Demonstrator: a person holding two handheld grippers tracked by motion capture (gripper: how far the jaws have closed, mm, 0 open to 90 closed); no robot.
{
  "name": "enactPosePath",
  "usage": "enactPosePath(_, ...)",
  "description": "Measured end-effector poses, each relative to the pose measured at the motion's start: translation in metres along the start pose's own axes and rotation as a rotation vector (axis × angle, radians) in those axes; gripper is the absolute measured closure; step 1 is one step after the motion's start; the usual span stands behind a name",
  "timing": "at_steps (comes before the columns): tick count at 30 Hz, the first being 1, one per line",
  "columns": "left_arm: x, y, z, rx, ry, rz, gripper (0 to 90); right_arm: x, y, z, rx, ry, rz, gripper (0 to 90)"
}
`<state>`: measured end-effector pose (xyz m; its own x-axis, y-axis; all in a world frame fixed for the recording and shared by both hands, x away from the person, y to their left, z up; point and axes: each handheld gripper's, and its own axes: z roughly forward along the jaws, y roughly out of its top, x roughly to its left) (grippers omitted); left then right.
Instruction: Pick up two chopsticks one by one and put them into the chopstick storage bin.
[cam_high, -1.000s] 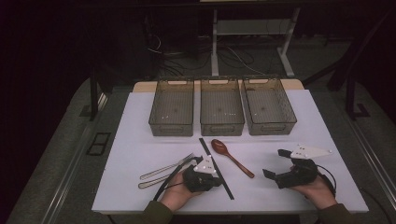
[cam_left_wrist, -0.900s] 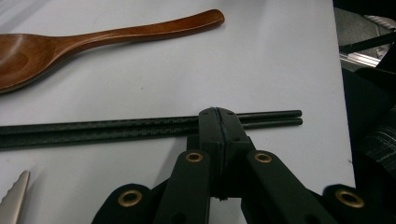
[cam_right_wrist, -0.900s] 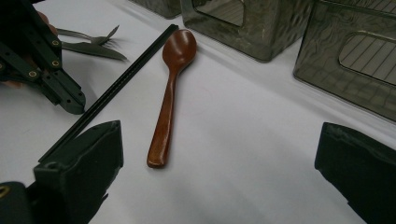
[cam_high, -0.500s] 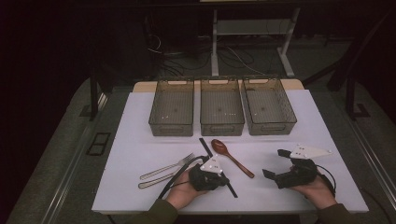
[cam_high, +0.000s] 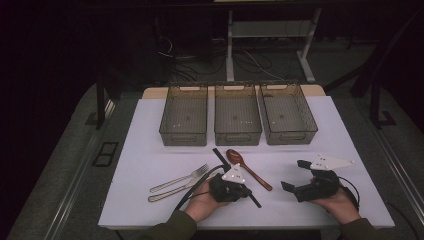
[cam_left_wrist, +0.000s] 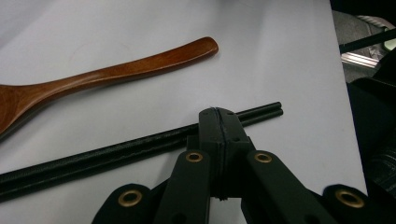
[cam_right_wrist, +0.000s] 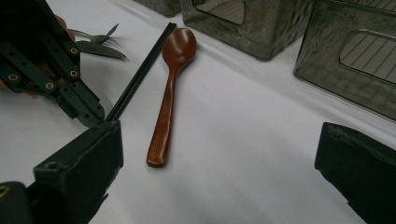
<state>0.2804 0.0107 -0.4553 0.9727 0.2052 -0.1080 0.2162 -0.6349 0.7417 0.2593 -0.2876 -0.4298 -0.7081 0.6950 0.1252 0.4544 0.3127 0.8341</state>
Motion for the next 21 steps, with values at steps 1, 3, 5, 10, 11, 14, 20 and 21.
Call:
enactPosePath(1,0.001,0.001,0.001,0.003,-0.001,0.005,89.0,0.000,0.000,0.000,0.000,0.000,0.000,0.6)
enactPosePath(3,0.001,0.002,0.003,0.000,-0.004,0.005,89.0,0.000,0.000,0.000,0.000,0.000,0.001,0.7)
enactPosePath(5,0.001,0.004,0.005,-0.005,-0.002,0.000,89.0,0.000,0.000,0.000,0.001,0.000,0.000,0.6)
enactPosePath(10,0.001,0.008,0.010,-0.011,-0.001,0.001,89.0,0.000,0.000,0.000,0.000,0.000,0.001,0.7)
enactPosePath(11,0.001,0.009,0.011,-0.011,-0.001,0.001,89.0,0.000,0.000,0.000,0.001,0.000,0.001,0.6)
enactPosePath(14,0.002,0.011,0.014,-0.015,0.000,0.001,89.0,0.000,0.000,0.000,0.001,0.000,0.003,0.7)
enactPosePath(20,0.002,0.014,0.018,-0.022,-0.002,-0.003,89.0,-0.001,0.000,-0.001,0.002,-0.002,0.003,0.7)
enactPosePath(21,0.003,0.014,0.018,-0.021,-0.002,-0.001,89.0,-0.001,0.000,-0.001,0.002,-0.002,0.003,0.6)
